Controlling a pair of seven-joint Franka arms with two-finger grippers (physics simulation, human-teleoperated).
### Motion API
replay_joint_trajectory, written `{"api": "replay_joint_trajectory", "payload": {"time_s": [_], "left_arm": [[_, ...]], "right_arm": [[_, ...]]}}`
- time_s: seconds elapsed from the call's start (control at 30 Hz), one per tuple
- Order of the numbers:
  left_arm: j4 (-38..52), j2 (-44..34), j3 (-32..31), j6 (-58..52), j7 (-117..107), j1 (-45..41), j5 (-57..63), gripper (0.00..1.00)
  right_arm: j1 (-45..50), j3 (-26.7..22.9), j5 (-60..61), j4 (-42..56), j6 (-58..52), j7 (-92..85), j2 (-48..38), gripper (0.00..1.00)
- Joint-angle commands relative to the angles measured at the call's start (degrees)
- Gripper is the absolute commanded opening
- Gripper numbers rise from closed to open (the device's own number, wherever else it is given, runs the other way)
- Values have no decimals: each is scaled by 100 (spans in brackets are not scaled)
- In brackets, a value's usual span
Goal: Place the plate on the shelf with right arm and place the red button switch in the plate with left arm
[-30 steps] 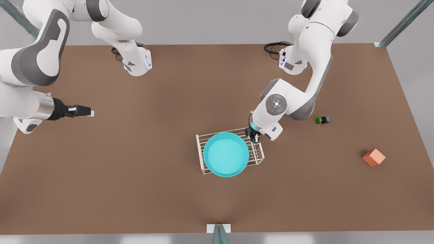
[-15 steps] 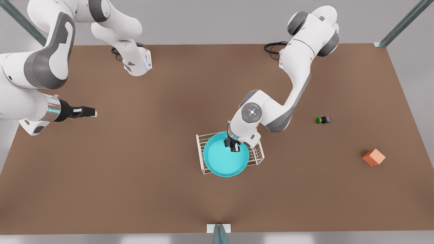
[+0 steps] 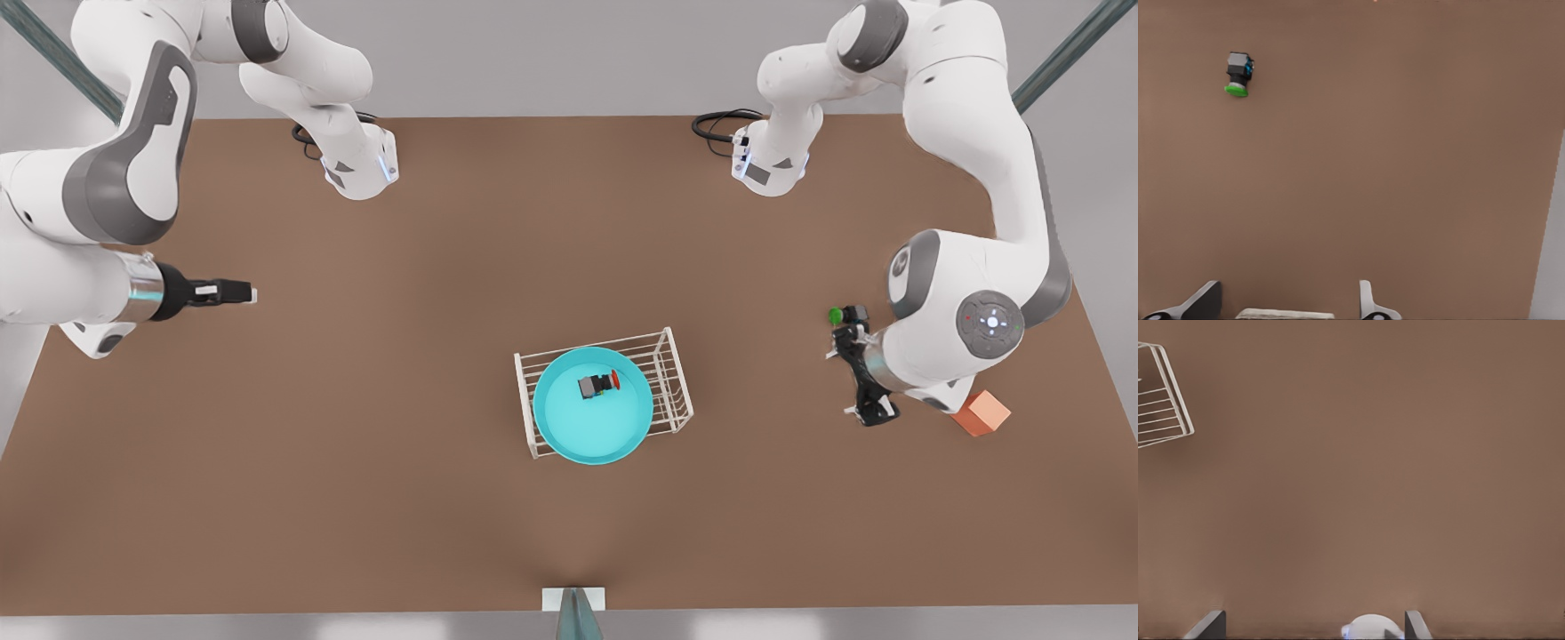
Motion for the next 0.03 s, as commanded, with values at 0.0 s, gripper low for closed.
{"api": "replay_joint_trajectory", "payload": {"time_s": [0.0], "left_arm": [[-64, -46, -6, -763, 8688, 121, -88, 100]], "right_arm": [[59, 38, 8, 5, -653, -27, 20, 100]]}}
